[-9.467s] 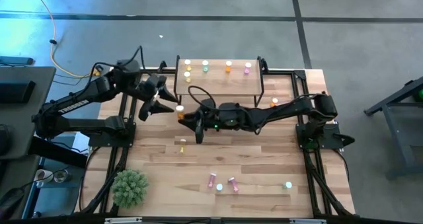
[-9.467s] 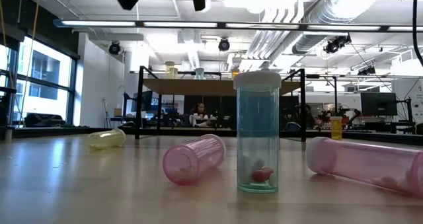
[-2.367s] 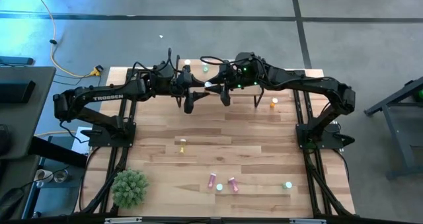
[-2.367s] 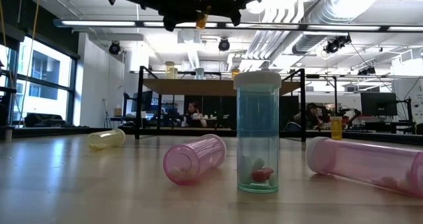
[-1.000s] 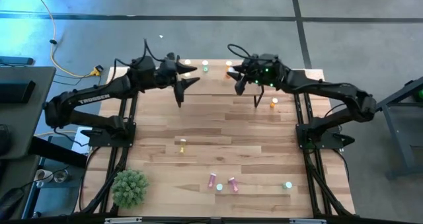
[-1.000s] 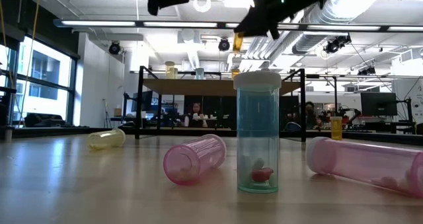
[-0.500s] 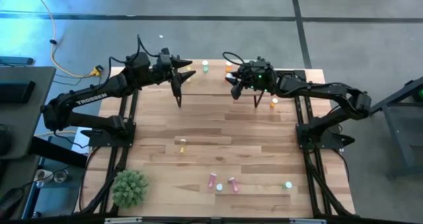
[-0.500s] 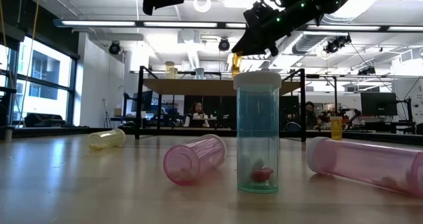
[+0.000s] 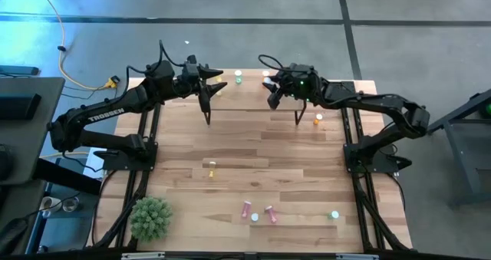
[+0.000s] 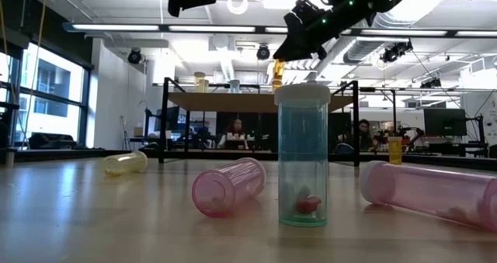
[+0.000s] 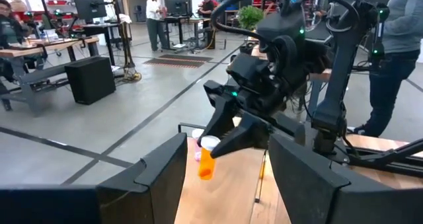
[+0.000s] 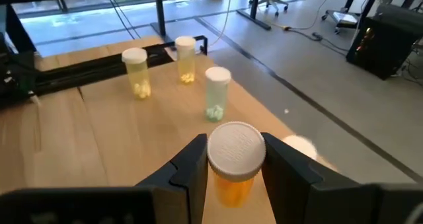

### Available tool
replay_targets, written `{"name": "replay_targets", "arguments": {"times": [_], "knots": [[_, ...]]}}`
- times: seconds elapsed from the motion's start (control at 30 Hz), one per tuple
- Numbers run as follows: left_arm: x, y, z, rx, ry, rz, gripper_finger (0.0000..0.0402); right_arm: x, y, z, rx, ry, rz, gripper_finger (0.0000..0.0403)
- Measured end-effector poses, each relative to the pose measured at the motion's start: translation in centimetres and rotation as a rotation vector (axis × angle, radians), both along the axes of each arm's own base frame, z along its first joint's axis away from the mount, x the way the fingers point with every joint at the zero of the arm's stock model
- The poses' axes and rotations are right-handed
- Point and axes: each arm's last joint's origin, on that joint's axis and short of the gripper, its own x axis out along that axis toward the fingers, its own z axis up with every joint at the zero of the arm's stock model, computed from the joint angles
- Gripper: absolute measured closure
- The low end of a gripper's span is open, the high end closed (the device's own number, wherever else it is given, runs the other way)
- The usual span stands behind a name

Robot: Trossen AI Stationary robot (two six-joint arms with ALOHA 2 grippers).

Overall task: Pick and place medicine bottles onto shelf by color
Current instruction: Put the bottom orange pill bottle on the shelf aligned with the other orange pill bottle

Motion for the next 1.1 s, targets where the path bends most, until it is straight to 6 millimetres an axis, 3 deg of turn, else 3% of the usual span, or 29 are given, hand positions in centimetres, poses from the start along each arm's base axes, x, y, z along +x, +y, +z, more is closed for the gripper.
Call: {"name": "replay_targets", "arguments": {"times": [0.47,1.1], "knots": [[0.0,0.1,0.0,0.003,0.001,0.037,0.0197,1.2,-0.2,-2.6,0.05,0.106,0.014,0.0289],[0.0,0.1,0.0,0.017,0.009,0.036,0.0197,1.2,-0.2,-3.0,0.038,0.146,0.026,0.0289]]}}
